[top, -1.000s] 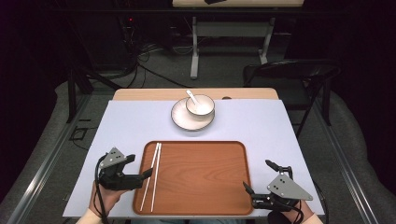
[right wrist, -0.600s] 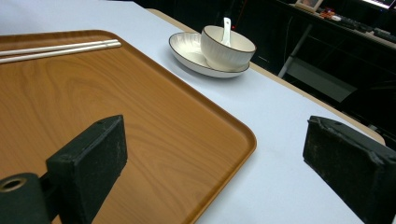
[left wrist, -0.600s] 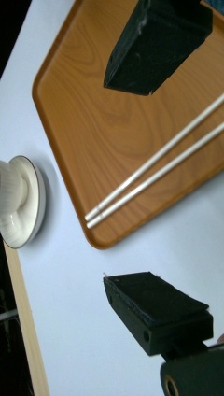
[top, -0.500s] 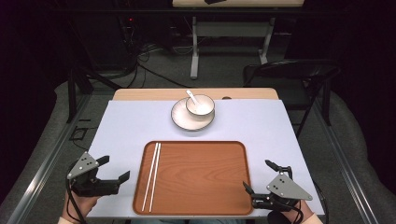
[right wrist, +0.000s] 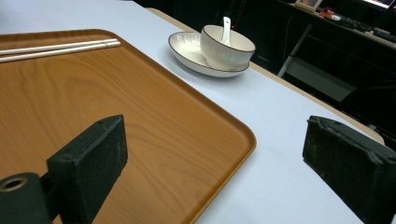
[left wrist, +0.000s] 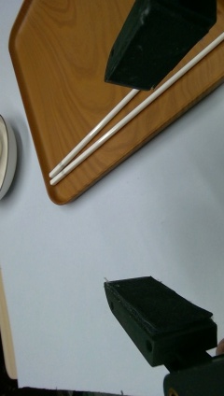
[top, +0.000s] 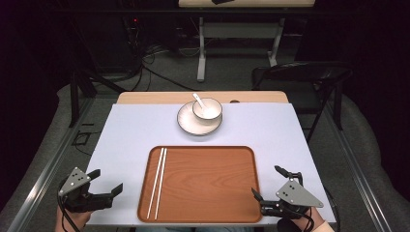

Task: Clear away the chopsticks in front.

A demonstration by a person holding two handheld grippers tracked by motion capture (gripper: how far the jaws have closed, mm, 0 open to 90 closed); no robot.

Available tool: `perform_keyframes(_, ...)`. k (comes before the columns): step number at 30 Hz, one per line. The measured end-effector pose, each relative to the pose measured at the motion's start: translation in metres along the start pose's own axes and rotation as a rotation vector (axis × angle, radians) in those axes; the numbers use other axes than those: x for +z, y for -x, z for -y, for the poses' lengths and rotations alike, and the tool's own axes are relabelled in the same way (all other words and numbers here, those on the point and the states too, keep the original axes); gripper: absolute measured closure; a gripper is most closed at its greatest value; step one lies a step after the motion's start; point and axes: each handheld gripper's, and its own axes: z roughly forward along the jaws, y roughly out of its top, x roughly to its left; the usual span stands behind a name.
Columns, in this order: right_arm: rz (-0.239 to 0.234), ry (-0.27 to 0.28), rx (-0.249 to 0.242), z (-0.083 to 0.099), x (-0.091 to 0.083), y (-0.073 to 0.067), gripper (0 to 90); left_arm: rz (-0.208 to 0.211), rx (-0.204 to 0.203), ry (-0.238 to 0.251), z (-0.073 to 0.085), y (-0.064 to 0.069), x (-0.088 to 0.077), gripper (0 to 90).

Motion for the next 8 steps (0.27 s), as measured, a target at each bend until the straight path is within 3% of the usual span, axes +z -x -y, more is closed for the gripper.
perform_keyframes(8,-0.004,-0.001,-0.004,0.0001,-0.0002,0.0,6.3,0.016,-0.026,-0.04,0.0022,-0.003,0.0073,2.3)
